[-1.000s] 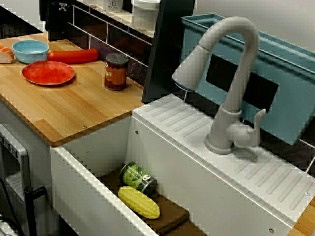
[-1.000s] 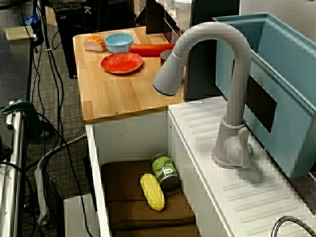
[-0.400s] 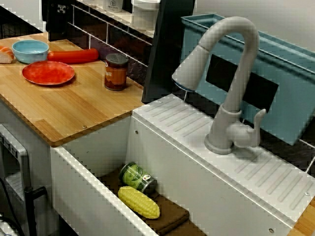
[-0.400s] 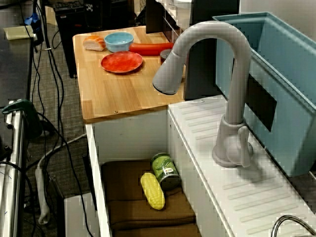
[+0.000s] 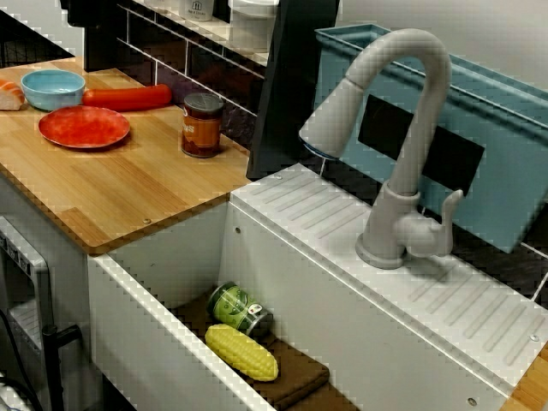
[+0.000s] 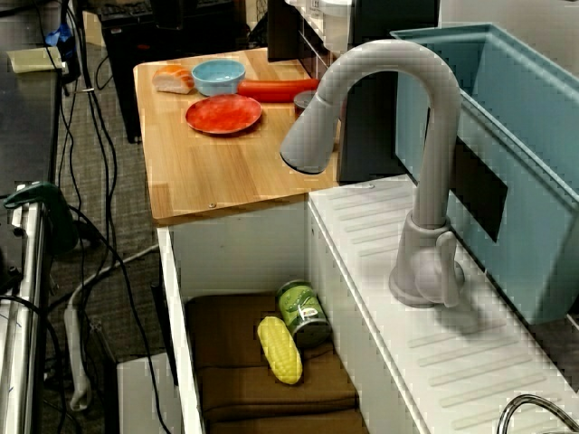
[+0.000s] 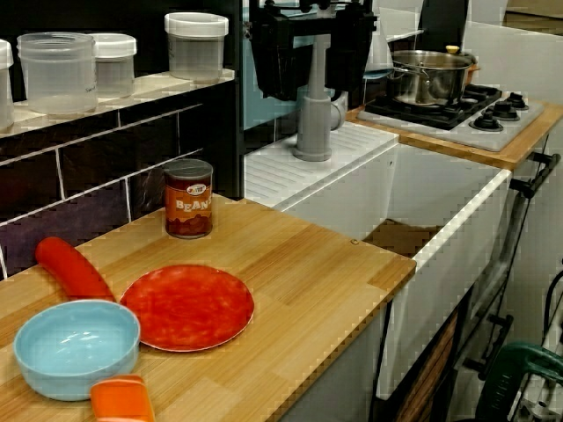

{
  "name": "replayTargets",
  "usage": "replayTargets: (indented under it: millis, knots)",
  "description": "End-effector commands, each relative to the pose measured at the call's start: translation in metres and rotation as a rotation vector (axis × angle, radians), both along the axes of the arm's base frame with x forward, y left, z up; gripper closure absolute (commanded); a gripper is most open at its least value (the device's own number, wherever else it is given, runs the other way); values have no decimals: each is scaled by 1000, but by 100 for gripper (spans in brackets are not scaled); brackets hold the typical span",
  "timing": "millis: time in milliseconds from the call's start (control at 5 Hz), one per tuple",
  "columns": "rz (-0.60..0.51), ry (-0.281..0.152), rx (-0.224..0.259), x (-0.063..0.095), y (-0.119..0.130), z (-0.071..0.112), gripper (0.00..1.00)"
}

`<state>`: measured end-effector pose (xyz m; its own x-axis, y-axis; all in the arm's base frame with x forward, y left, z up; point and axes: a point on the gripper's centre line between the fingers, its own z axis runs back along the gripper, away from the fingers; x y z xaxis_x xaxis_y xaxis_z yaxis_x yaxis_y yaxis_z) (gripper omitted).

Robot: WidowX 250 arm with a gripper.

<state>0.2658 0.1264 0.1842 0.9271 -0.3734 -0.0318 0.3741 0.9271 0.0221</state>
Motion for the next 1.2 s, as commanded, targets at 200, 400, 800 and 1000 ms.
replayTargets:
  millis: [200, 400, 800, 1000]
  knots:
    - [-4, -57, 61, 5, 38, -8, 0]
    - [7, -84, 62, 1, 45, -11, 0]
    - [107, -155, 30, 8, 58, -37, 0]
    - [105, -120, 53, 22, 69, -53, 0]
